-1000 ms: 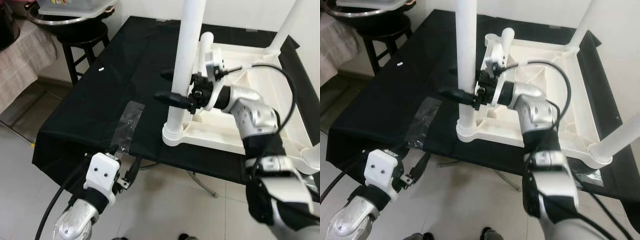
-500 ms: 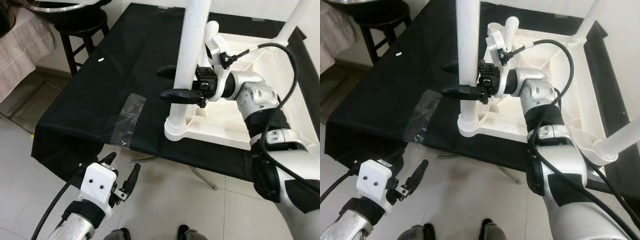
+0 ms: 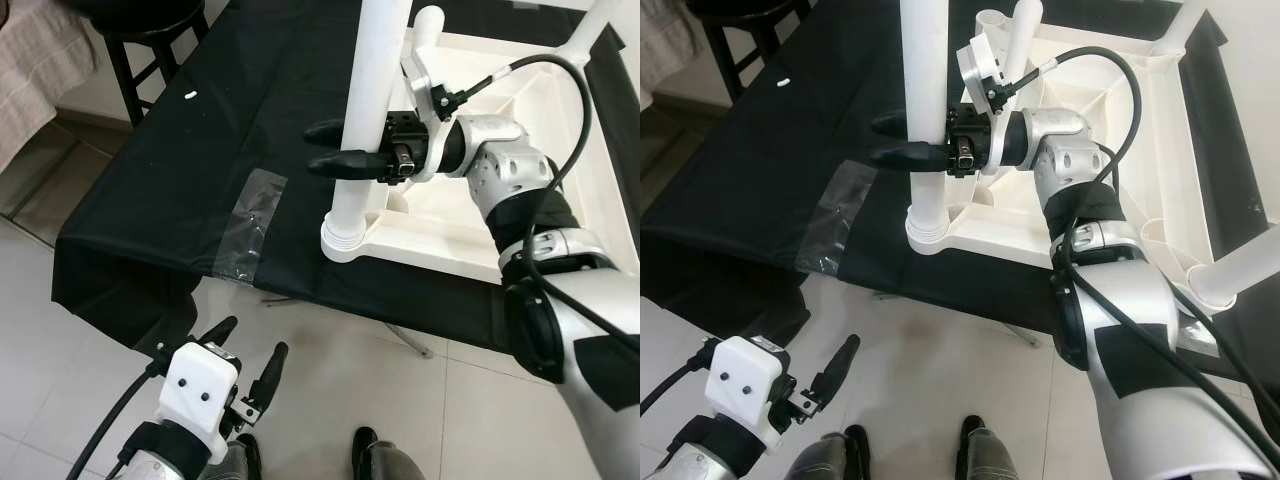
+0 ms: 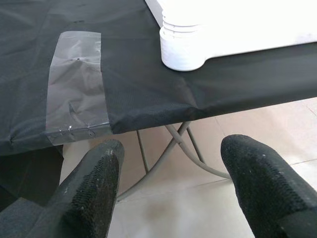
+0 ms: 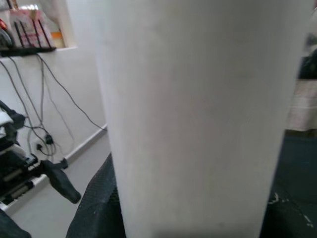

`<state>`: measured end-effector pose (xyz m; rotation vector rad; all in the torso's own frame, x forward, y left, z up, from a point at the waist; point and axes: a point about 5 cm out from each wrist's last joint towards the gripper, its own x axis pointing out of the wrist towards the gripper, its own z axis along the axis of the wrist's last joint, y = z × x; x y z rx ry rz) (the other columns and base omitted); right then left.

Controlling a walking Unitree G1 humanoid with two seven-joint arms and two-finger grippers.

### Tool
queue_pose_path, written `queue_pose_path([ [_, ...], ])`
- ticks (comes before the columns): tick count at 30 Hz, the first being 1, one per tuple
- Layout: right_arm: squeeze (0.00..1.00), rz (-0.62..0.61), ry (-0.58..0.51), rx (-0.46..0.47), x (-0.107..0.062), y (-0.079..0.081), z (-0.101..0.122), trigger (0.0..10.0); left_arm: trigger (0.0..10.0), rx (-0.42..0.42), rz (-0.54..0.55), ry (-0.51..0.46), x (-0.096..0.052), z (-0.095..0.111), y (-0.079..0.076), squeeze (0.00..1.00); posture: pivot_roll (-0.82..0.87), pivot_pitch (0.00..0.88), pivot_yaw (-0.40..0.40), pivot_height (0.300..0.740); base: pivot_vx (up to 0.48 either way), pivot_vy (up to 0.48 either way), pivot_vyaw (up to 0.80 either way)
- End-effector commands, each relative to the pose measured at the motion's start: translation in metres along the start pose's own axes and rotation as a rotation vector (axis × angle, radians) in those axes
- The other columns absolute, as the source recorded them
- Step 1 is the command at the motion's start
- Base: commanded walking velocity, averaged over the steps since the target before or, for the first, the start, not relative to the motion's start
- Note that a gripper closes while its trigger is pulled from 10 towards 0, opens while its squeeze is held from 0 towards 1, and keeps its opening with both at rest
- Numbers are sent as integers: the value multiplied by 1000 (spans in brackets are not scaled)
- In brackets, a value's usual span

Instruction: Building children table

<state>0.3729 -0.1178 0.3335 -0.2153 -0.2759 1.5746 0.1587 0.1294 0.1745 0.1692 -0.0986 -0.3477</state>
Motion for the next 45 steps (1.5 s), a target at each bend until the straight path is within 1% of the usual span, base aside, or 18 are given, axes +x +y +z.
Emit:
queue_pose_path([
  [1, 0, -87, 16, -29, -6, -2, -4, 0, 10000, -3, -2, 24, 0, -3, -2, 0, 146, 339, -52, 740, 0, 0, 0],
  [5, 0, -178, 12, -70, -11, -3, -8, 0, 10000, -4, 1, 19, 3, -4, -2, 0, 130, 329, -58, 740, 0, 0, 0],
  [6, 0, -340, 10, -61, -12, -2, -19, 0, 10000, -5, 5, 12, 8, -6, 0, 0, 91, 304, -60, 740, 0, 0, 0],
  [11, 0, -526, -5, -22, -7, 7, -36, 0, 10000, -4, 5, 3, 14, -8, 1, 0, 73, 288, -60, 740, 0, 0, 0],
  [13, 0, -817, -57, 17, -1, 19, -51, 0, 10000, 1, 3, -4, 19, -9, 3, 0, 54, 276, -60, 740, 0, 0, 0],
  [15, 0, -817, -57, 17, -1, 19, -51, 0, 10000, 1, 3, -4, 19, -9, 3, 0, 54, 276, -60, 740, 0, 0, 0],
  [16, 0, -1023, -28, 41, 8, 39, -70, 10000, 10000, 5, 2, -10, 23, -10, 5, 0, 26, 249, -54, 740, 0, 0, 0],
  [17, 0, -1189, 2, 55, 9, 56, -80, 10000, 10000, 9, 2, -15, 26, -11, 6, 0, 26, 249, -54, 740, 0, 0, 0],
  [18, 0, -1189, 2, 55, 9, 56, -80, 10000, 10000, 9, 2, -15, 26, -11, 6, 0, 26, 249, -54, 740, 0, 0, 0],
  [20, 0, -1361, 59, 64, 25, 83, -91, 10000, 10000, 13, 4, -20, 33, -13, 9, 0, 15, 227, -45, 740, 0, 0, 0],
  [22, 0, -1361, 79, 64, 47, 93, -96, 10000, 10000, 17, 3, -23, 37, -15, 11, 0, 20, 216, -42, 740, 0, 0, 0],
  [26, 0, -1365, 129, 64, 67, 100, -105, 10000, 10000, 20, 1, -25, 39, -16, 13, 0, 20, 211, -36, 740, 0, 0, 0],
  [27, 0, -1380, 210, 53, 75, 104, -114, 10000, 10000, 22, 0, -25, 40, -16, 13, 0, 31, 207, -33, 740, 0, 0, 0],
  [35, 0, -1408, 148, 174, 70, 107, -108, 10000, 10000, 30, 10, -27, 39, -17, 16, 0, 34, 205, -29, 740, 0, 0, 0],
  [36, 914, -1360, 95, 195, 69, 106, -101, 10000, 10000, 30, 9, -28, 39, -17, 16, 0, 33, 213, -32, 740, 0, 0, 0],
  [37, 1000, -1326, 37, 211, 66, 103, -92, 10000, 10000, 29, 7, -30, 39, -16, 15, 0, 31, 217, -30, 740, 0, 0, 0],
  [42, 1000, -1166, -100, 228, 63, 92, -70, 10000, 10000, 27, 2, -33, 37, -15, 13, 0, 31, 229, -29, 740, 0, 0, 0],
  [45, 1000, -755, -166, 169, 51, 81, -43, 10000, 10000, 21, -7, -29, 32, -14, 10, 0, 39, 251, -29, 740, 0, 0, 0],
])
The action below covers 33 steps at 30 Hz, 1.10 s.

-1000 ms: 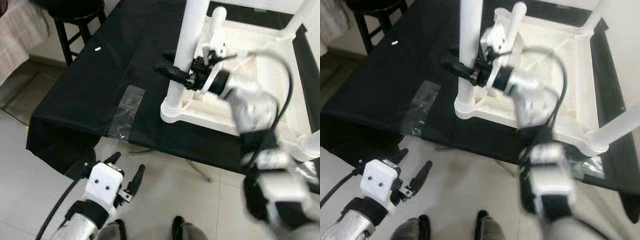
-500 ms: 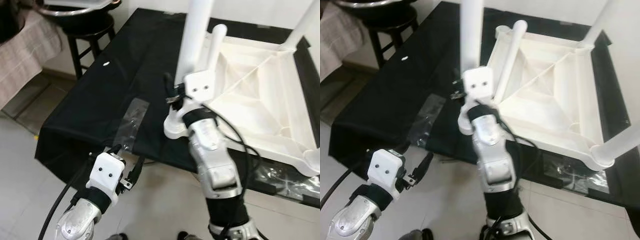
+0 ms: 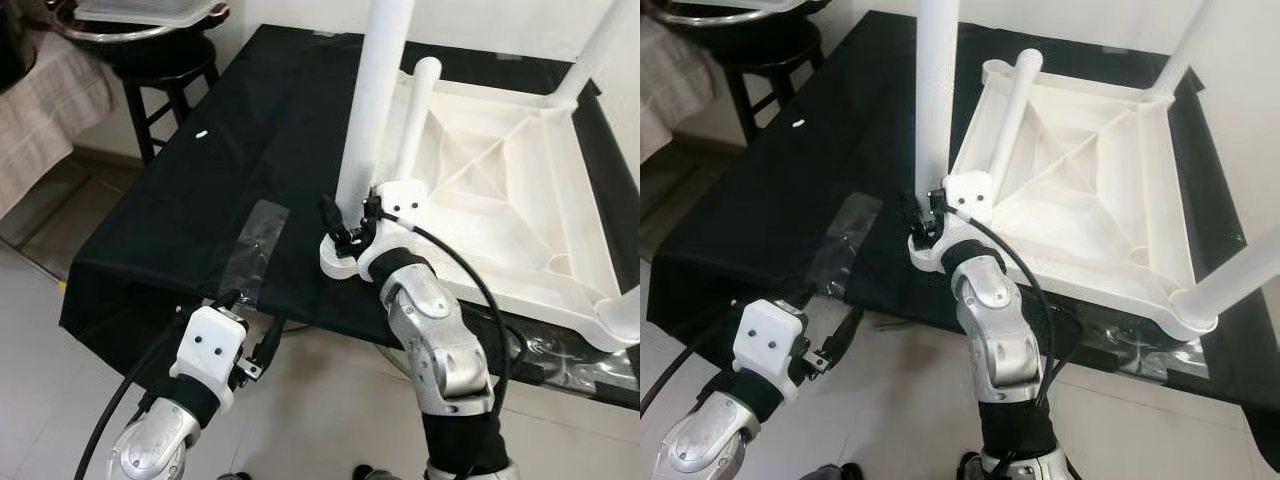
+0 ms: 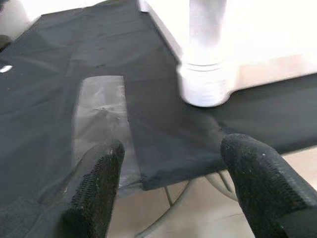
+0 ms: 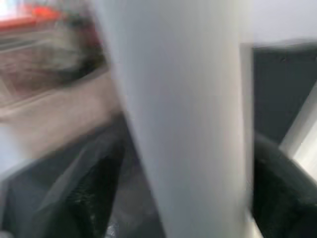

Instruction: Building children table

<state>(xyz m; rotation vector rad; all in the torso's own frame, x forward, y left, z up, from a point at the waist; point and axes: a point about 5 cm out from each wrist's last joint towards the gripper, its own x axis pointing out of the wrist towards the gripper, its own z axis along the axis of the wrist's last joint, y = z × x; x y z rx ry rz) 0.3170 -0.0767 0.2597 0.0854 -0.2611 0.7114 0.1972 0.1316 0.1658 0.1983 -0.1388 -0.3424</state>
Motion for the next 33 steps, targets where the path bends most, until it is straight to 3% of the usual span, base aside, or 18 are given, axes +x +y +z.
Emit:
queue_pose_path([
  [1, 973, 295, -57, -9, -1, 10, 16, 10000, 10000, -17, -15, 6, -5, 1, -4, 0, 49, 263, -32, 740, 0, 0, 0],
  [2, 973, 383, -46, -56, -5, 8, 19, 10000, 10000, -17, -16, 6, -6, 2, -5, 0, 49, 263, -32, 740, 0, 0, 0],
  [3, 557, 499, -10, -92, -10, 4, 19, 10000, 10000, -19, -17, 9, -8, 2, -5, 0, 55, 274, -31, 740, 0, 0, 0],
  [4, 557, 499, -10, -92, -10, 4, 19, 10000, 10000, -19, -17, 9, -8, 2, -5, 0, 55, 274, -31, 740, 0, 0, 0],
  [5, 90, 604, 50, -131, -12, -4, 17, 10000, 10000, -20, -18, 14, -11, 3, -6, 0, 70, 289, -33, 740, 0, 0, 0],
  [6, 0, 658, 91, -147, -13, -10, 16, 10000, 10000, -20, -18, 17, -13, 3, -7, 0, 70, 289, -33, 740, 0, 0, 0],
  [7, 0, 714, 150, -218, -14, -16, 13, 10000, 10000, -22, -19, 20, -17, 5, -9, 0, 99, 310, -37, 740, 0, 0, 0],
  [8, 0, 714, 150, -218, -14, -16, 13, 10000, 10000, -22, -19, 20, -17, 5, -9, 0, 99, 310, -37, 740, 0, 0, 0],
  [9, 0, 757, 204, -322, -7, -24, 15, 10000, 10000, -23, -18, 28, -23, 7, -11, 0, 116, 327, -35, 740, 0, 0, 0],
  [11, 0, 757, 204, -322, -7, -24, 15, 10000, 10000, -23, -18, 28, -23, 7, -11, 0, 116, 327, -35, 740, 0, 0, 0],
  [12, 0, 789, 162, -302, 6, -29, 28, 10000, 10000, -24, -13, 42, -31, 9, -12, 0, 137, 347, -36, 740, 0, 0, 0],
  [16, 0, 837, 109, -254, 21, -37, 43, 10000, 10000, -38, -11, 62, -42, 13, -16, 0, 168, 371, -34, 740, 0, 0, 0],
  [22, 0, 947, 99, -180, 25, -43, 49, 10000, 10000, -58, -13, 77, -52, 18, -19, 0, 198, 390, -33, 740, 0, 0, 0],
  [27, 0, 1013, 120, -172, 28, -46, 50, 10000, 10000, -56, -21, 80, -57, 21, -22, 0, 205, 394, -36, 740, 0, 0, 0],
  [28, 0, 1025, 125, -173, 31, -46, 51, 1137, 10000, -56, -21, 84, -59, 23, -23, 0, 212, 395, -41, 740, 0, 0, 0],
  [29, 0, 1033, 126, -173, 33, -45, 53, 0, 10000, -55, -21, 86, -60, 23, -23, 0, 213, 395, -43, 740, 0, 0, 0],
  [33, 0, 1039, 124, -172, 37, -44, 55, 0, 10000, -54, -19, 92, -62, 25, -24, 0, 213, 396, -42, 740, 0, 0, 0],
])
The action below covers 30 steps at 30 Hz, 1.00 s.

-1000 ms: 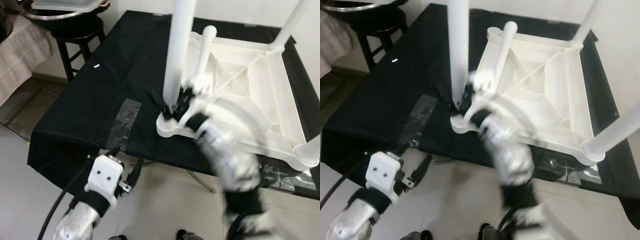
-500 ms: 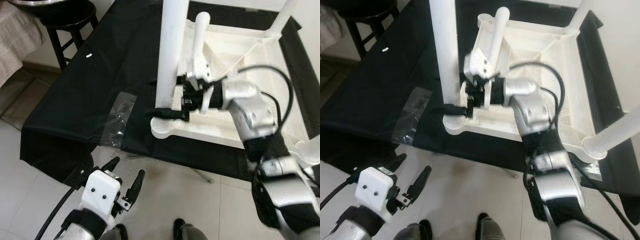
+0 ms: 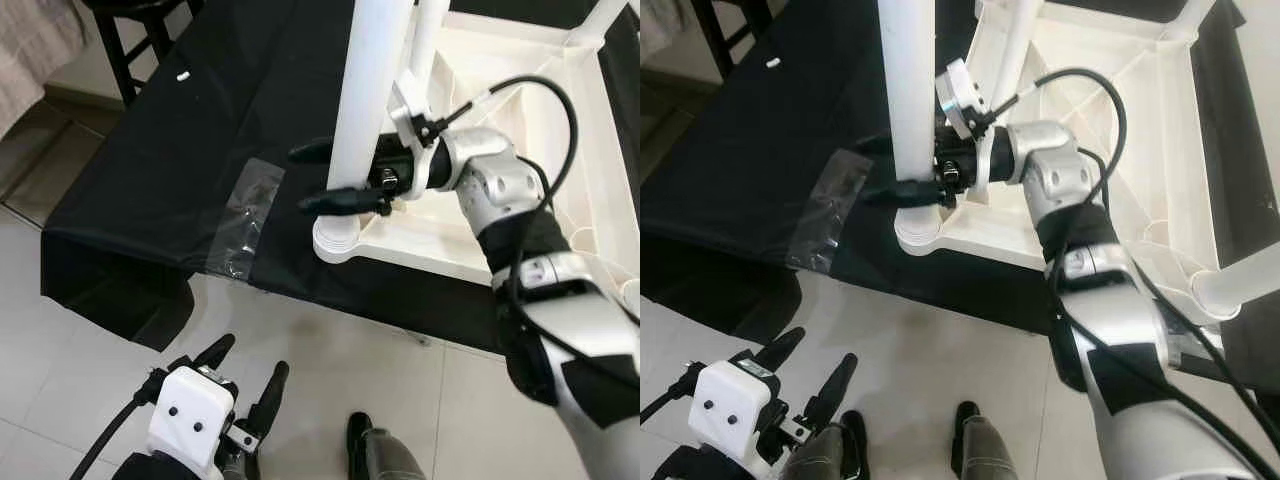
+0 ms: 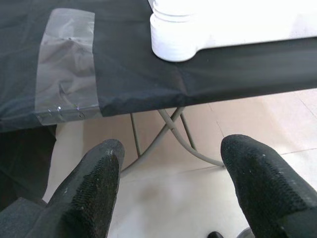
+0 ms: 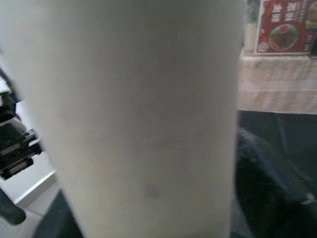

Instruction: Building children table

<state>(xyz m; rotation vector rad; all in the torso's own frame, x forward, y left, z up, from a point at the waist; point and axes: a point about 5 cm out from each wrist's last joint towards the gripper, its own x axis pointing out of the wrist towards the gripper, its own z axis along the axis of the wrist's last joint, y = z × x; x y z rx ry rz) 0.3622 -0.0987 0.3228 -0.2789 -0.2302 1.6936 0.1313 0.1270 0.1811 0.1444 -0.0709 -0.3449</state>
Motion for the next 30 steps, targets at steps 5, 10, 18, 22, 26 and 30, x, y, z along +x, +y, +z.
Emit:
queue_pose_path([
  [5, 0, 27, 10, -18, 3, -2, 6, 0, 10000, 19, -4, 29, 1, -3, 0, 0, 197, 375, -53, 740, 0, 0, 0],
  [10, 0, -8, 30, -51, -5, -4, 5, 0, 10000, 22, 0, 17, 9, -6, 1, 0, 163, 348, -72, 740, 0, 0, 0],
  [18, 0, -419, 27, -10, -14, 17, -34, 0, 10000, 22, 18, -11, 24, -12, 3, 0, 99, 291, -101, 740, 0, 0, 0],
  [22, 0, -810, 66, 75, -2, 45, -63, 0, 10000, 29, 18, -24, 31, -14, 6, 0, 53, 273, -75, 740, 0, 0, 0],
  [26, 0, -1362, 91, 120, 1, 74, -78, 0, 10000, 33, 6, -33, 40, -17, 11, 0, 30, 262, -62, 740, 0, 0, 0],
  [30, 0, -1512, 102, 158, 31, 87, -96, 10000, 10000, 38, -1, -51, 52, -19, 14, 0, 23, 233, -51, 740, 0, 0, 0],
])
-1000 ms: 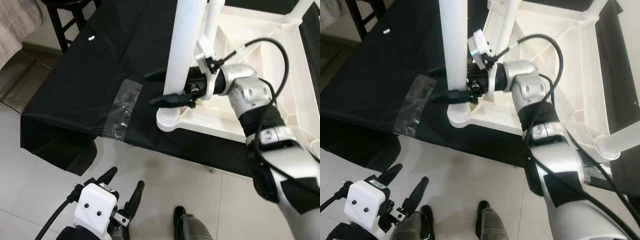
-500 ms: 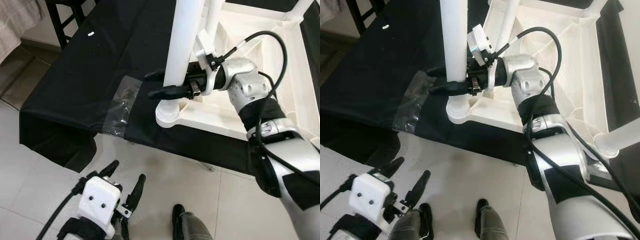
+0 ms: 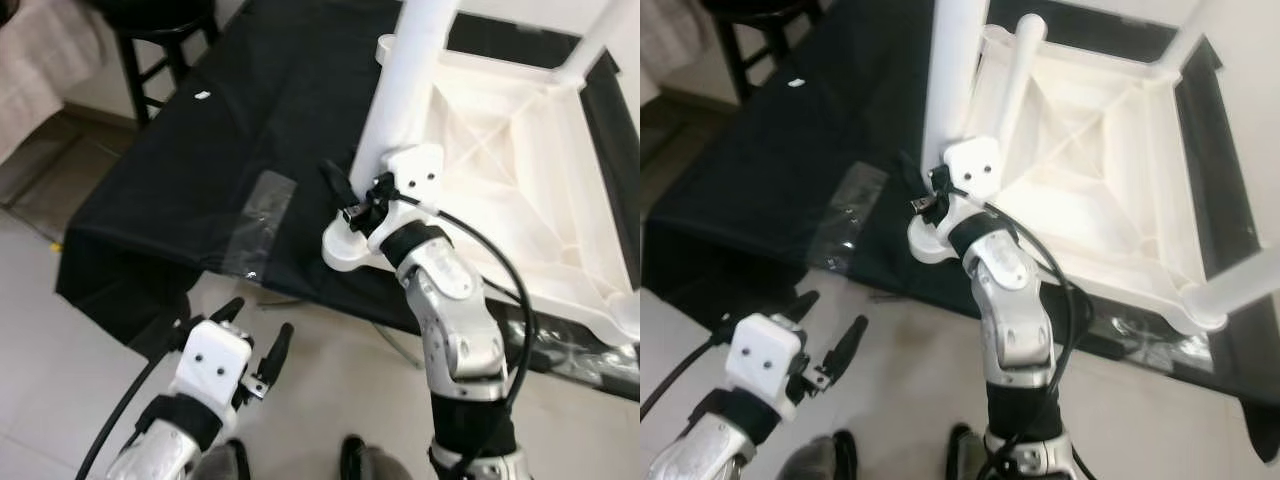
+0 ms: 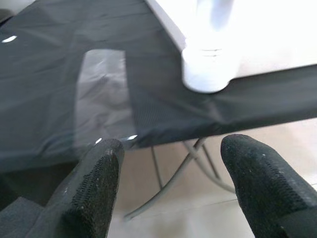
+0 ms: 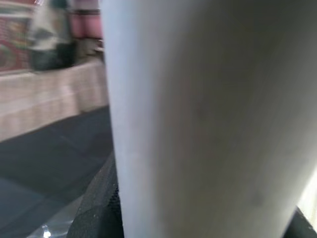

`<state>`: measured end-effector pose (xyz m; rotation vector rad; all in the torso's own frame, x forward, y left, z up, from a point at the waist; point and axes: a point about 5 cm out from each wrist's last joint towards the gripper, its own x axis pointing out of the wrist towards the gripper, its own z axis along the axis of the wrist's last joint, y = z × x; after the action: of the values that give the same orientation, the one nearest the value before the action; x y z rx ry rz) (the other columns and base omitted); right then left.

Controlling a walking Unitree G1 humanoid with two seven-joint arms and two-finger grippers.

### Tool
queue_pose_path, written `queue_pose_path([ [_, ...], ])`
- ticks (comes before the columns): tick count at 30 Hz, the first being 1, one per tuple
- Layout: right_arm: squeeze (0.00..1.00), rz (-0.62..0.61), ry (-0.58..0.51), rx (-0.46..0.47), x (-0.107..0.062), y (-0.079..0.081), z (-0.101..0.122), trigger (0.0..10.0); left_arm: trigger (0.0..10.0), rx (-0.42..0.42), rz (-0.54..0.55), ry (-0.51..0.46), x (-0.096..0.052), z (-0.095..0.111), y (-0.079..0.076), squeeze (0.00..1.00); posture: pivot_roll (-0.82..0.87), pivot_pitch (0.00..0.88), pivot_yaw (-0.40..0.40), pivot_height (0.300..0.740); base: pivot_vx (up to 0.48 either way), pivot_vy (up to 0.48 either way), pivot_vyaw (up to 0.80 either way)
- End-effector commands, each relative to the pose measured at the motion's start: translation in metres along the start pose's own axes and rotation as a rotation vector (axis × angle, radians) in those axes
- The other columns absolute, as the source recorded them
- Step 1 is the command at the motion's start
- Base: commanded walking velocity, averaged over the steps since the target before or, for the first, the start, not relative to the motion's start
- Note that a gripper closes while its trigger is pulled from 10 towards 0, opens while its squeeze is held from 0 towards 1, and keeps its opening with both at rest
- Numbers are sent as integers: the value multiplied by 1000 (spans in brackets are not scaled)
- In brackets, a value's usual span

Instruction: Building children table

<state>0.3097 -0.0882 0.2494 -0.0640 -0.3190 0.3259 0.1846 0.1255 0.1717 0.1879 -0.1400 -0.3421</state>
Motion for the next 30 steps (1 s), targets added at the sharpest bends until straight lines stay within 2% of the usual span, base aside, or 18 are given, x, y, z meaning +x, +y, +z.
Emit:
queue_pose_path([
  [1, 0, -134, 167, 55, -14, 13, -43, 10000, 10000, -16, -6, 8, 1, -4, -1, 0, 23, 233, -51, 740, 0, 0, 0],
  [3, 0, -169, 203, 60, -11, 25, -58, 10000, 10000, -12, -3, 2, 5, -4, 0, 0, 28, 233, -50, 740, 0, 0, 0],
  [6, 0, -209, 253, 86, -11, 30, -65, 10000, 10000, -6, -1, -1, 6, -5, 1, 0, 31, 229, -49, 740, 0, 0, 0],
  [10, 0, -262, 285, 93, -13, 31, -53, 10000, 10000, 1, 9, 2, 5, -8, 5, 0, 48, 224, -50, 740, 0, 0, 0],
  [11, 737, -246, 276, 108, -13, 30, -50, 10000, 10000, 1, 9, 2, 5, -8, 6, 0, 46, 228, -49, 740, 0, 0, 0],
  [13, 737, -233, 270, 117, -14, 30, -48, 10000, 10000, 1, 10, 2, 4, -8, 6, 0, 46, 228, -49, 740, 0, 0, 0],
  [14, 1000, -208, 252, 137, -12, 25, -44, 10000, 10000, 1, 9, 2, 4, -8, 7, 0, 48, 233, -48, 740, 0, 0, 0],
  [17, 1000, -152, 205, 165, -6, 20, -36, 10000, 10000, 1, 8, 1, 4, -7, 6, 0, 48, 238, -48, 740, 0, 0, 0],
  [18, 1000, -15, 120, 201, 3, 17, -22, 10000, 10000, 0, 6, 0, 3, -7, 5, 0, 47, 247, -47, 740, 0, 0, 0],
  [19, 1000, 62, 77, 217, 7, 17, -15, 10000, 10000, -1, 4, 0, 2, -6, 5, 0, 47, 247, -47, 740, 0, 0, 0],
  [21, 1000, 128, 43, 229, 10, 17, -8, 10000, 10000, -1, 3, -1, 2, -6, 4, 0, 47, 247, -47, 740, 0, 0, 0],
  [22, 1000, 201, 19, 198, 12, 14, -5, 10000, 10000, -3, 1, -1, 2, -6, 3, 0, 47, 258, -46, 740, 0, 0, 0],
  [25, 1000, 309, -8, 151, 14, 10, 2, 10000, 10000, -4, -2, -1, 1, -6, 2, 0, 47, 258, -46, 740, 0, 0, 0],
  [26, 1000, 309, -5, 151, 13, 10, 2, 10000, 10000, -4, -2, -2, 1, -6, 2, 0, 47, 258, -46, 740, 0, 0, 0],
  [28, 1000, 446, 3, 156, 16, -1, 7, 10000, 10000, -8, -6, -1, -2, -4, 0, 0, 62, 278, -49, 740, 0, 0, 0],
  [29, 1000, 446, 3, 156, 16, -1, 7, 10000, 10000, -8, -6, -1, -2, -4, 0, 0, 62, 278, -49, 740, 0, 0, 0],
  [30, 0, 606, -19, 171, 26, -14, 11, 10000, 10000, -14, -7, 4, -6, -1, -3, 0, 84, 312, -52, 740, 0, 0, 0],
])
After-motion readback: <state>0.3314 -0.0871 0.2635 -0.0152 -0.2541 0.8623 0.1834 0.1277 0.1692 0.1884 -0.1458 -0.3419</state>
